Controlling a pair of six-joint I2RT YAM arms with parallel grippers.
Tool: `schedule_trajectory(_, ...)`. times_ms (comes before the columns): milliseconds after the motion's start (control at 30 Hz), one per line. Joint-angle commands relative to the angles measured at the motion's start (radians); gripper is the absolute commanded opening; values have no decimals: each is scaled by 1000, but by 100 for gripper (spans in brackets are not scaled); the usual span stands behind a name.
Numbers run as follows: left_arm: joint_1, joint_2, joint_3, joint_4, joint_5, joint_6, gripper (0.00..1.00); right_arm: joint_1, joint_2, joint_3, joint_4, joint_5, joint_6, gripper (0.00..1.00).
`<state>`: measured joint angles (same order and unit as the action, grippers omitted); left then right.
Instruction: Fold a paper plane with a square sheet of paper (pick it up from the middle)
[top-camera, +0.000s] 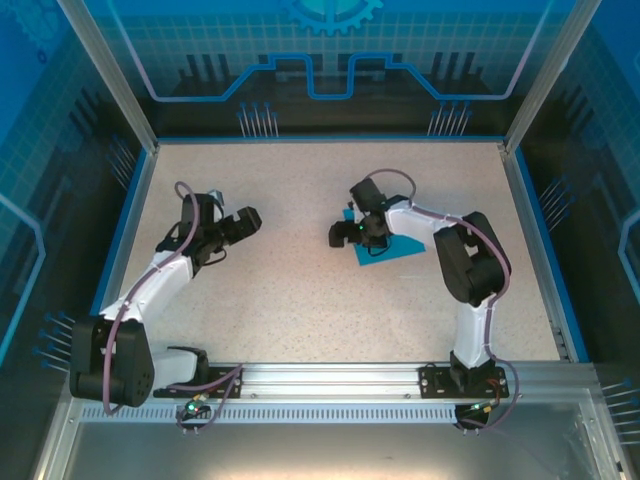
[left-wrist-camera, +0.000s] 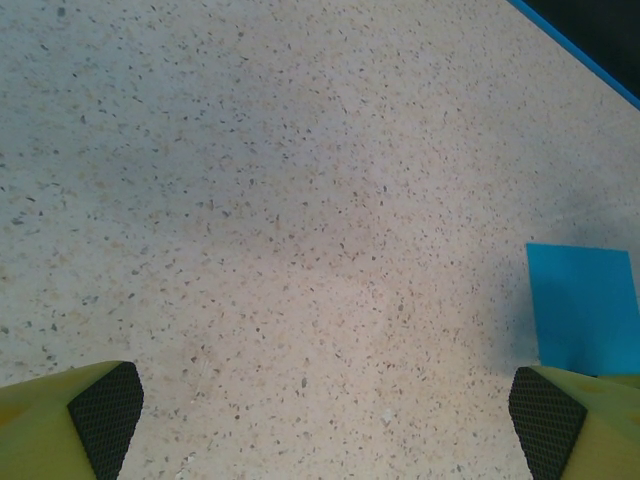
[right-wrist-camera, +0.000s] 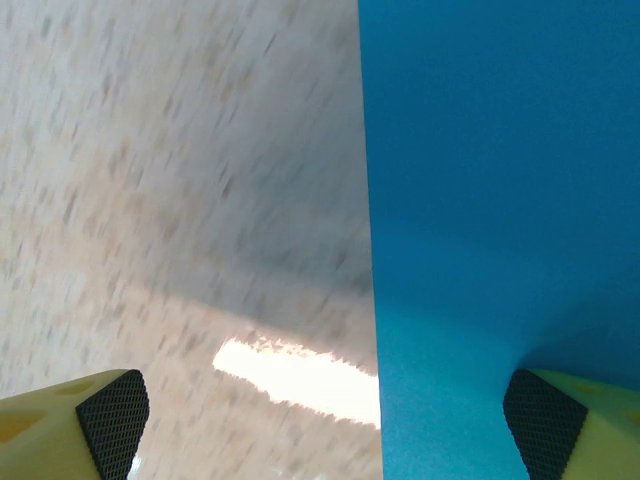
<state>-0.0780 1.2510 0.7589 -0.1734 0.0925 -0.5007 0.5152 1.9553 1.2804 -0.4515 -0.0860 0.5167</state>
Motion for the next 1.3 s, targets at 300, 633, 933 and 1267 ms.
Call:
schedule_trajectory(300, -69, 67, 40, -25, 57, -124, 99, 127, -226, -61, -205, 37, 28, 99)
schedule_trajectory(633, -99, 63, 1, -8, 58, -193, 98, -7, -119, 85, -356, 133, -285, 100)
schedule_trajectory(933, -107, 92, 4, -17, 67, -203, 99, -18, 46, 204, -426, 132, -342, 100)
schedule_trajectory(1267, -112, 111, 6, -10, 65, -208, 98, -17, 126, 241, -446, 170, -336, 99)
